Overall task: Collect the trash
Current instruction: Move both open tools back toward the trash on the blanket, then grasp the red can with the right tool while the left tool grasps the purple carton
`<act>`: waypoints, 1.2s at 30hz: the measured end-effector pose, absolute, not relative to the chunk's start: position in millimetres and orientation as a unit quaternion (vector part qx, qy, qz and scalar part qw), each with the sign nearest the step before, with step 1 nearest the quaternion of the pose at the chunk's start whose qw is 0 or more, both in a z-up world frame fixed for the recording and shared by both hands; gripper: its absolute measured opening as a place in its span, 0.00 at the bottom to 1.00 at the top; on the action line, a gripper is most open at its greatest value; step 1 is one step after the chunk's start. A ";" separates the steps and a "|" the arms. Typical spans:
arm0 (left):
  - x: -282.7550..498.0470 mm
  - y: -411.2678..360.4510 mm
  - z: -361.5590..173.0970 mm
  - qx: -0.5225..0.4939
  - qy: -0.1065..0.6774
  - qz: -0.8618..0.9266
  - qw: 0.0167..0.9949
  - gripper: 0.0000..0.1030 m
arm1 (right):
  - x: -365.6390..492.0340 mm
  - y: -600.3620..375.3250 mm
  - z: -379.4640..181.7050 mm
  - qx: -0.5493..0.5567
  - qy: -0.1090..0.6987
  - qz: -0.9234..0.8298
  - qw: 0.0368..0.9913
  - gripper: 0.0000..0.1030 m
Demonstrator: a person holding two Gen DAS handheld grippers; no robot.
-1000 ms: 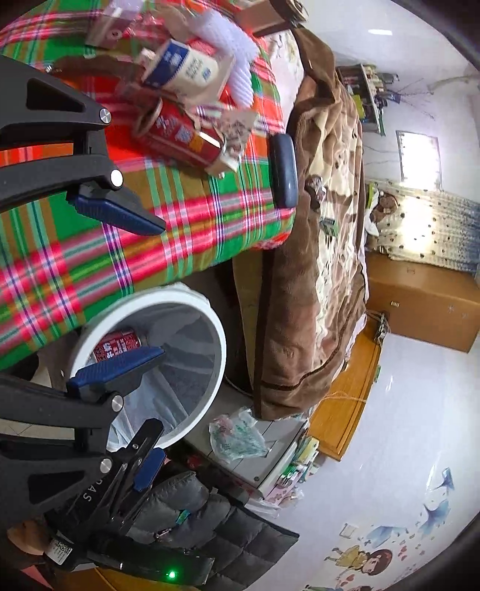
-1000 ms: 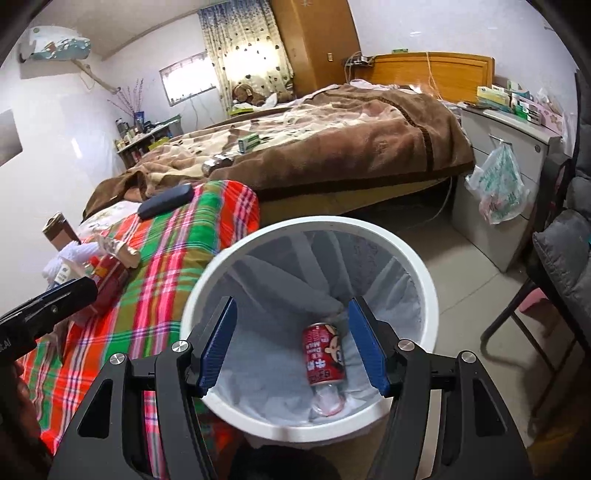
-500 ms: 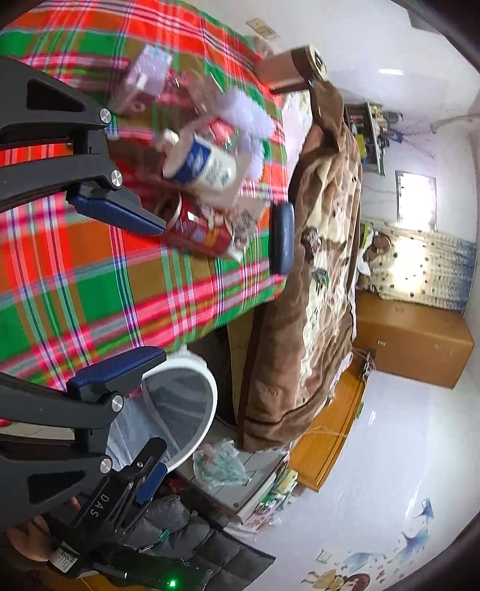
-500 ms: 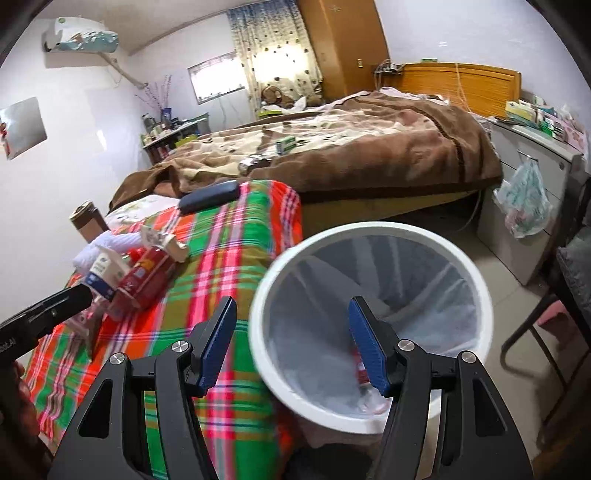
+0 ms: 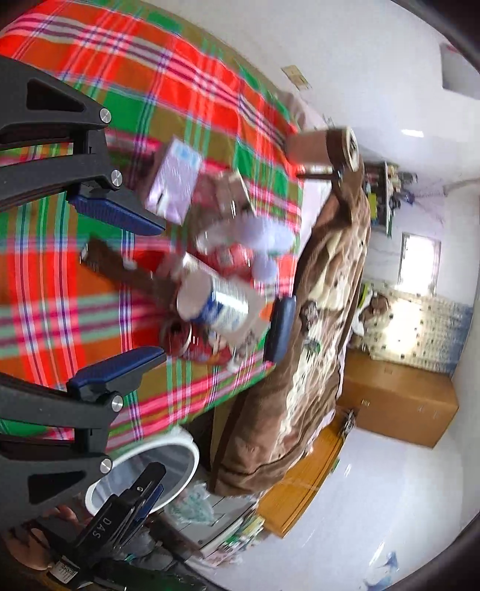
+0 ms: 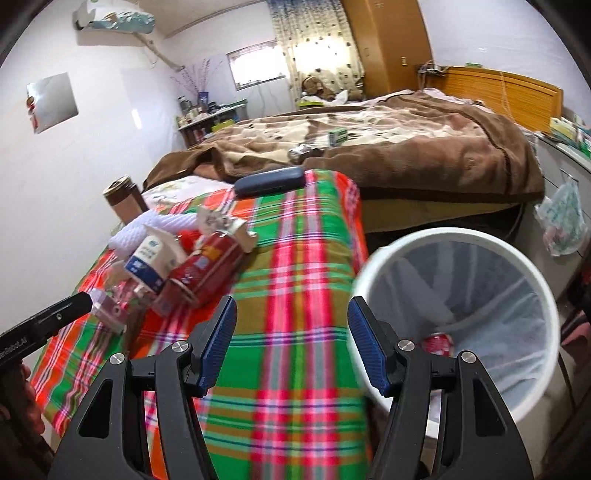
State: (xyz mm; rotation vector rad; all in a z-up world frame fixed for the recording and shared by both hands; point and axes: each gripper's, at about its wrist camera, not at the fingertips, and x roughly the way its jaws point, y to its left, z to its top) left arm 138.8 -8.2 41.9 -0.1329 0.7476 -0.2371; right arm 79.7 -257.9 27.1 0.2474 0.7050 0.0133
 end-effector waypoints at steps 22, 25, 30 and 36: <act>198.6 72.3 9.0 -0.161 0.414 -0.033 0.895 0.64 | 170.5 -214.2 12.7 0.161 0.409 0.047 0.897 0.62; 209.7 68.8 3.3 -0.169 0.425 -0.037 0.889 0.68 | 184.2 -213.1 1.1 0.179 0.430 0.046 0.883 0.62; 223.6 65.3 -6.5 -0.161 0.441 -0.023 0.883 0.68 | 193.3 -208.4 -1.6 0.196 0.430 0.054 0.880 0.63; 230.6 57.0 -15.0 -0.140 0.457 -0.035 0.878 0.68 | 204.6 -197.2 -7.4 0.187 0.454 0.066 0.868 0.63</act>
